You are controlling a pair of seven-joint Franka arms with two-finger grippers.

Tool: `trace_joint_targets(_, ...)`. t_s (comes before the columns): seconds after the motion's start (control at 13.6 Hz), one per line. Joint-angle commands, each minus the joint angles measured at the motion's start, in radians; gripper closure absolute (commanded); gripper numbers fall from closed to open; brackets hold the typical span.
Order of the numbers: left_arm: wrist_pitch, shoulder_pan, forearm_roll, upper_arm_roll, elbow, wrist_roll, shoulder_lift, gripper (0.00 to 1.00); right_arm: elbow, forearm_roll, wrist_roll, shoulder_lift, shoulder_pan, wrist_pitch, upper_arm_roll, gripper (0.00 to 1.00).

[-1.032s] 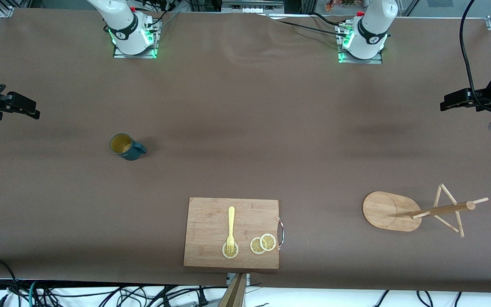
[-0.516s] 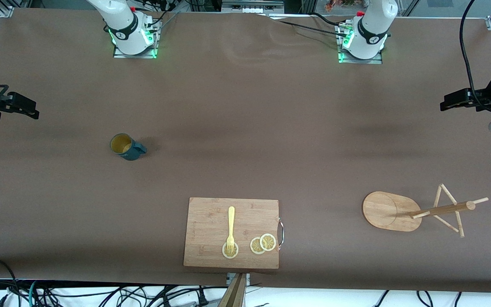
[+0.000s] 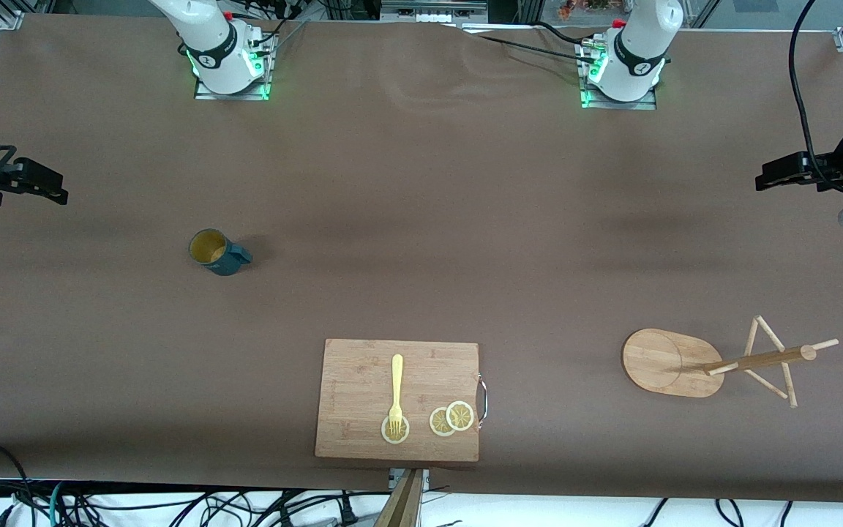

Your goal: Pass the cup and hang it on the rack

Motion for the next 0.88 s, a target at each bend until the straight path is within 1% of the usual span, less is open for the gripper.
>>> trace_joint_targets(0.0,-0.005,0.002,-0.008,-0.008,0.03,-0.009,0.015,0.0,-0.016,-0.012,-0.002,-0.021,-0.002,-0.007,0.002,0.0)
trace_joint_targets(0.22,-0.005,0.004,-0.007,-0.006,0.041,-0.009,0.018,0.0,-0.016,-0.013,-0.002,-0.022,-0.001,-0.01,0.002,0.0)
trace_joint_targets(0.37,-0.005,0.004,-0.007,-0.006,0.042,-0.009,0.021,0.0,-0.016,-0.012,0.001,-0.021,-0.002,-0.047,-0.001,0.0)
trace_joint_targets(0.74,-0.006,0.002,-0.008,-0.008,0.044,-0.009,0.023,0.0,-0.023,-0.012,-0.002,-0.021,0.0,-0.058,0.002,0.0)
trace_joint_targets(0.81,-0.006,0.002,-0.01,-0.008,0.044,-0.009,0.023,0.0,-0.023,-0.013,-0.01,-0.002,0.0,-0.067,0.002,0.0)
